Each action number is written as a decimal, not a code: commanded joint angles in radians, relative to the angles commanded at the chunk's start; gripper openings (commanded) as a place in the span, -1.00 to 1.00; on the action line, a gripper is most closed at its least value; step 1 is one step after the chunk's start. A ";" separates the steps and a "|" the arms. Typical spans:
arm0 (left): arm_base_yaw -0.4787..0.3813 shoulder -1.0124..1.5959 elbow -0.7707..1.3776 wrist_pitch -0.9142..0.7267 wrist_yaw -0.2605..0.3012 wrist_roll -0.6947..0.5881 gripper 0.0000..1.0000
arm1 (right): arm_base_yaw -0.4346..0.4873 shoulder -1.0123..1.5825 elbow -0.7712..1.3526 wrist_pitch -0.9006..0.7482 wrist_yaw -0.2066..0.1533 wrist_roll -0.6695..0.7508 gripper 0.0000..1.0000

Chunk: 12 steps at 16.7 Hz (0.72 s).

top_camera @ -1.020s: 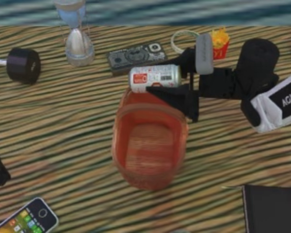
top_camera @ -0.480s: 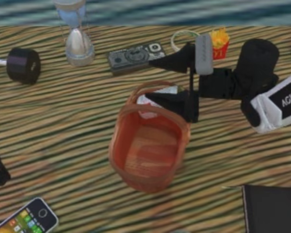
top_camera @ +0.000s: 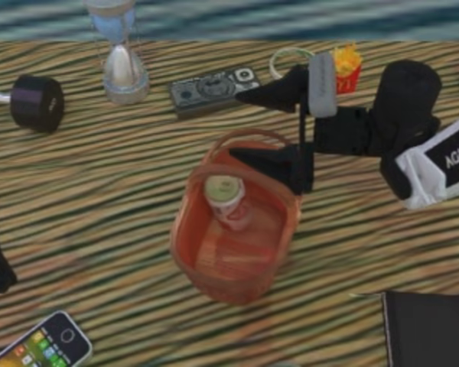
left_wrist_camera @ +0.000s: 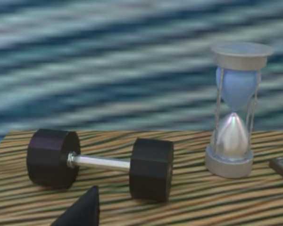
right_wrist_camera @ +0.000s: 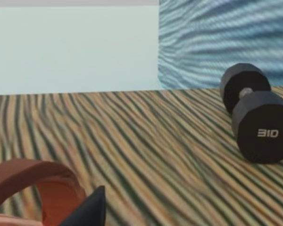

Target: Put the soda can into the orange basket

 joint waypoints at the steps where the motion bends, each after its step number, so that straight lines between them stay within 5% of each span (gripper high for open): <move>1: -0.008 0.020 0.019 -0.017 0.002 0.011 1.00 | -0.002 -0.020 -0.011 -0.007 0.007 -0.002 1.00; 6: -0.100 0.258 0.238 -0.214 0.027 0.135 1.00 | -0.036 -0.258 -0.147 -0.113 0.113 -0.023 1.00; 12: -0.278 0.775 0.683 -0.613 0.064 0.388 1.00 | -0.122 -0.766 -0.434 -0.366 0.371 -0.051 1.00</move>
